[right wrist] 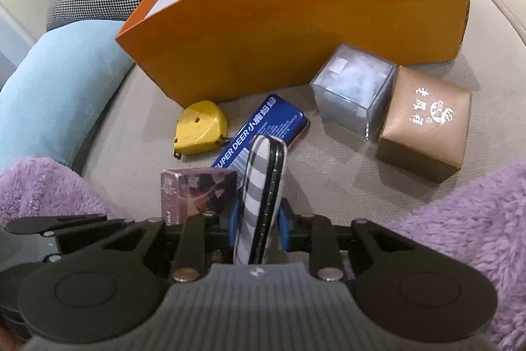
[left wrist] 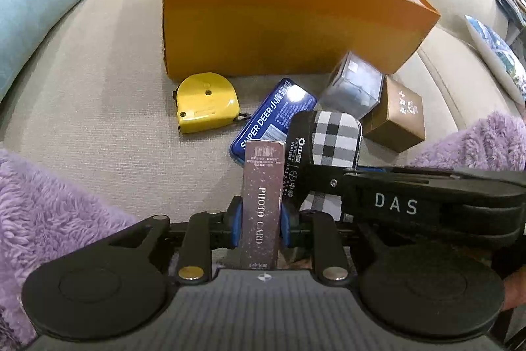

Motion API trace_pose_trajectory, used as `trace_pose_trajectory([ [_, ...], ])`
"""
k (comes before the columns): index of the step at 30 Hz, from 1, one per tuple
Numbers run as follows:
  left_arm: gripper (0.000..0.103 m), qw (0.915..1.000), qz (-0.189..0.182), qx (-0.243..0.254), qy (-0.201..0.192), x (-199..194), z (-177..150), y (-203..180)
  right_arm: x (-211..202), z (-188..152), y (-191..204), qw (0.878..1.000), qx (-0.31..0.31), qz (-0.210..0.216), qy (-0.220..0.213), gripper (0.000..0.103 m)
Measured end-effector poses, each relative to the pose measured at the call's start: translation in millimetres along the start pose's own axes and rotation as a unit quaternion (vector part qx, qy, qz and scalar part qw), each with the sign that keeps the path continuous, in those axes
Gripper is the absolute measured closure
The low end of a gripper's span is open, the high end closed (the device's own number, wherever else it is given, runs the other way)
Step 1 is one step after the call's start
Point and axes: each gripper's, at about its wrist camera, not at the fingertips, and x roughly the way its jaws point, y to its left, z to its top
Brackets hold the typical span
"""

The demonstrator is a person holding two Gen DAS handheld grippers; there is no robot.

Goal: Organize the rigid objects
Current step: 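Lift the plaid case and mauve box and carry both over the orange box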

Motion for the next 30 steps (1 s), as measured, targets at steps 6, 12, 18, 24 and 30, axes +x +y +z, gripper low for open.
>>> trace_pose_trajectory([
  [6,0.078,1.0000,0.001,-0.009,-0.004,-3,1,2,-8,1,-11,1.000,0.014,0.012,0.001,0.078],
  [12,0.078,0.9990,-0.022,-0.037,-0.015,-15,4,9,-23,5,-16,1.000,0.007,0.015,-0.012,0.083],
  [18,0.078,0.9980,-0.044,-0.031,-0.031,-42,24,9,-49,18,-10,0.999,-0.037,0.004,-0.027,0.083],
  [24,0.078,0.9973,-0.052,0.009,-0.051,-75,68,-2,-84,57,-7,0.995,-0.094,0.006,-0.035,0.083],
  [30,0.078,0.9938,-0.068,0.040,-0.077,-93,121,-16,-117,115,1,0.986,-0.160,0.008,-0.052,0.083],
])
